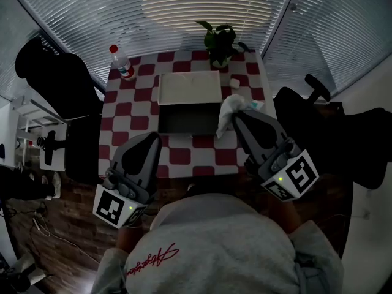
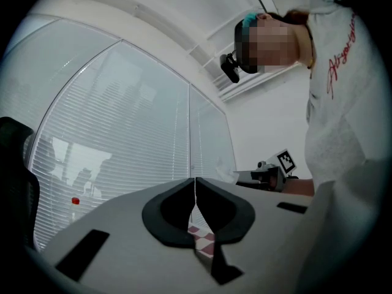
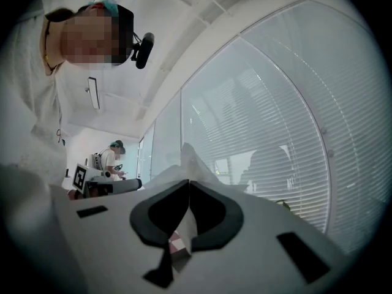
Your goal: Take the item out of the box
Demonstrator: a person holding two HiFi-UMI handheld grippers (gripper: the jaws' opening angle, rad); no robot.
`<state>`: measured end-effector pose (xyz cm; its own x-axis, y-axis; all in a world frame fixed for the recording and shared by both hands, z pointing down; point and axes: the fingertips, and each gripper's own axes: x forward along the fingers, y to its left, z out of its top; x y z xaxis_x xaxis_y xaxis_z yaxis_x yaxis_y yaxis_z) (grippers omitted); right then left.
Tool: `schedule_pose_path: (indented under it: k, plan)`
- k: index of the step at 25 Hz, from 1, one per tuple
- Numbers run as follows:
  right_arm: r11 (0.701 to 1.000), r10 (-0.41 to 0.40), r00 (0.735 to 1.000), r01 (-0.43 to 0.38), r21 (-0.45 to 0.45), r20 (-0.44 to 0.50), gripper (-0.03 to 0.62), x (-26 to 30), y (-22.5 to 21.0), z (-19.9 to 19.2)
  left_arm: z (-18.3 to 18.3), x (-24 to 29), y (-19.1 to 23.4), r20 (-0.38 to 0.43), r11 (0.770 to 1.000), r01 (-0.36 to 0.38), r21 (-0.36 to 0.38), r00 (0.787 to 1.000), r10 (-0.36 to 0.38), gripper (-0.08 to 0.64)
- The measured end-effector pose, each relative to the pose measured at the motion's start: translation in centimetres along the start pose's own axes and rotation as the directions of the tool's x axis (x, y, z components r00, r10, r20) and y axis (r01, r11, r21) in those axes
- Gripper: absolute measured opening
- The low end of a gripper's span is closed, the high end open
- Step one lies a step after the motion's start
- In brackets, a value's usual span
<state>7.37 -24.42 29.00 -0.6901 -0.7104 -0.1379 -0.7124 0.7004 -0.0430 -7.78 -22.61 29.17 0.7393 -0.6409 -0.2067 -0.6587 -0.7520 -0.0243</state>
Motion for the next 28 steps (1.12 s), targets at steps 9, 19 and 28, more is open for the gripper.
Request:
schedule_pose_path:
  k: [9,19,28]
  plan:
    - [0.998,-0.056,0.998,0.056,-0.011,-0.008,0.015,-1.7,-1.0,0.2,0.5,2.0,-0.9,0.036,0.998,0.06,-0.023,0.998,-0.059,0.018]
    - [0.996,-0.09,0.996,0.09,-0.017,-0.006,0.015,-2.6,-1.7,0.5,-0.9,2.8,-1.0,-0.013,0.996,0.082,-0.023,0.997,-0.082,0.018]
    - [0.995,-0.101,0.995,0.101,-0.012,0.002,0.014,-2.6,-1.8,0.8,-0.5,3.0,-0.7,0.007,0.997,0.082,-0.012,0.997,-0.082,0.018]
